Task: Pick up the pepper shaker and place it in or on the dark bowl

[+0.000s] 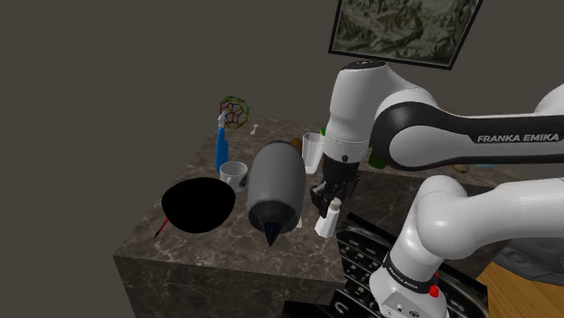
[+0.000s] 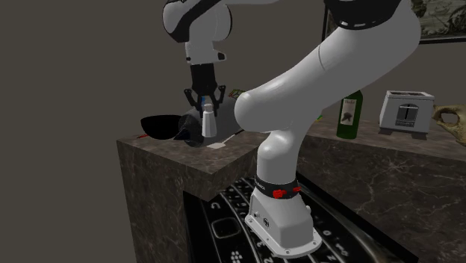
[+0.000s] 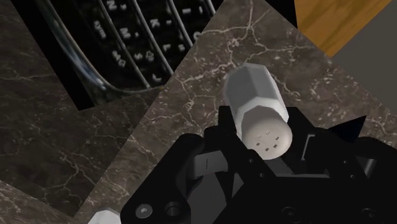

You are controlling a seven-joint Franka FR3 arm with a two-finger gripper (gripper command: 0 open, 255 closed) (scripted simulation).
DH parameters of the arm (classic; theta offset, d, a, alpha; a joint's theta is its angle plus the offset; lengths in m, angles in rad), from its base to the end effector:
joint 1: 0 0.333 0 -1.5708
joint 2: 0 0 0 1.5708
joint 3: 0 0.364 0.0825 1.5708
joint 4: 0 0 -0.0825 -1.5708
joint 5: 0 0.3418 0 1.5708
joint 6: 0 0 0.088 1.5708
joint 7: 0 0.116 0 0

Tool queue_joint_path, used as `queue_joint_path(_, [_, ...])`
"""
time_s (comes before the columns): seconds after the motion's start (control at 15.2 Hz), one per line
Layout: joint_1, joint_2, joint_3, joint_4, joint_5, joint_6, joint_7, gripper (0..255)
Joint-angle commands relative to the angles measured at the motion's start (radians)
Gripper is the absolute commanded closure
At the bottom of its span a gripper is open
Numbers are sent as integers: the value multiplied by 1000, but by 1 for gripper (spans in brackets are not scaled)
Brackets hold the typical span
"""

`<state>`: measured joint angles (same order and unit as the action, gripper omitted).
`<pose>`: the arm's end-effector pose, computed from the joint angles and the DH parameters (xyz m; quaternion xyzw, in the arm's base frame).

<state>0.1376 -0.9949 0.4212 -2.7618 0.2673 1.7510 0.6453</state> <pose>0.1426 0.1417 0.4745 0.9849 -0.1656 0.0009 0.0501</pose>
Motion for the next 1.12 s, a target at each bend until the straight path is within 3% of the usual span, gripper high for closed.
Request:
queue_joint_path(0.0, [-5,-1,-10,29,-10,-30,-1,255])
queue_joint_path(0.79, [-27,11,-54,186,-54,-174,-6,255])
queue_joint_path(1.06, [-80,191,-12,293,-64,-94,8,255])
